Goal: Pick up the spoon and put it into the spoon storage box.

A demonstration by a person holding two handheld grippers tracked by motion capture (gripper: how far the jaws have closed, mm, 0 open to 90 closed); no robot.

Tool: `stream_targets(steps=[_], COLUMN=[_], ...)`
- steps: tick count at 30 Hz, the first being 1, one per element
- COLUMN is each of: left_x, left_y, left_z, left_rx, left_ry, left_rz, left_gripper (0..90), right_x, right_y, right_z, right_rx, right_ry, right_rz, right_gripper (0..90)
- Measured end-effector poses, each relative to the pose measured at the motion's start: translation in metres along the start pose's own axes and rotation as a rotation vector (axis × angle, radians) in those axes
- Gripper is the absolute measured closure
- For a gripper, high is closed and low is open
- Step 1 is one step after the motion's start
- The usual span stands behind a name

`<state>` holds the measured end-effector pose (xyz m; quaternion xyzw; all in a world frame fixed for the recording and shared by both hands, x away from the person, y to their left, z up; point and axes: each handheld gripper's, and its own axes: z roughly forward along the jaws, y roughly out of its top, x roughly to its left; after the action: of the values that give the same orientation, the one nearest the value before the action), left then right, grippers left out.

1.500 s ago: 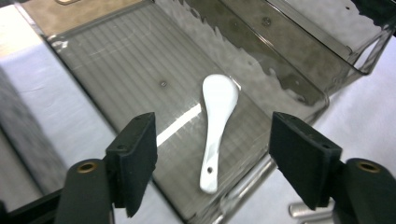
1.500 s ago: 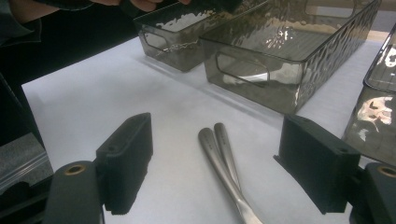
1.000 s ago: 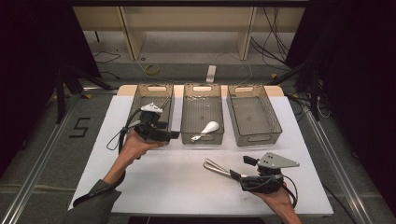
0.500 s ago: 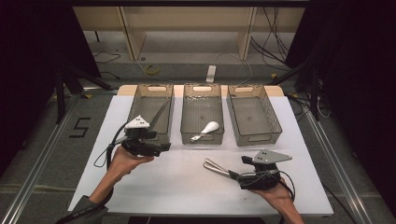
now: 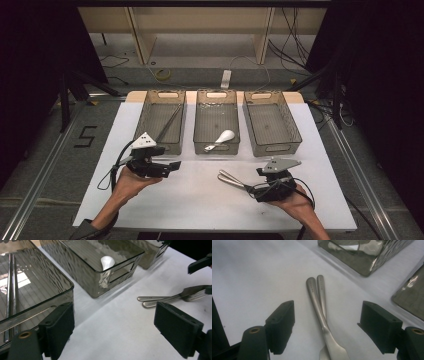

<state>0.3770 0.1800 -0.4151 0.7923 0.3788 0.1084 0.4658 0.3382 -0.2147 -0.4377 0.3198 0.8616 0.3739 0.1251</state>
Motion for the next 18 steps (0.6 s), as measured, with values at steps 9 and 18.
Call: stream_targets(steps=[9,18], left_x=[0.0,-0.001], left_y=[-0.005,-0.008], left_z=[-0.004,-0.005], left_rx=[-0.008,-0.007], left_ry=[0.002,0.015], left_rz=[0.002,0.009], left_gripper=[15.9,15.6], right_x=[0.001,0.001], right_y=[0.007,0.011], right_z=[0.01,0.017], right_rx=[0.09,0.173], right_ry=[0.026,0.032], right_rz=[-0.039,-0.067], right_gripper=[30.5,30.7])
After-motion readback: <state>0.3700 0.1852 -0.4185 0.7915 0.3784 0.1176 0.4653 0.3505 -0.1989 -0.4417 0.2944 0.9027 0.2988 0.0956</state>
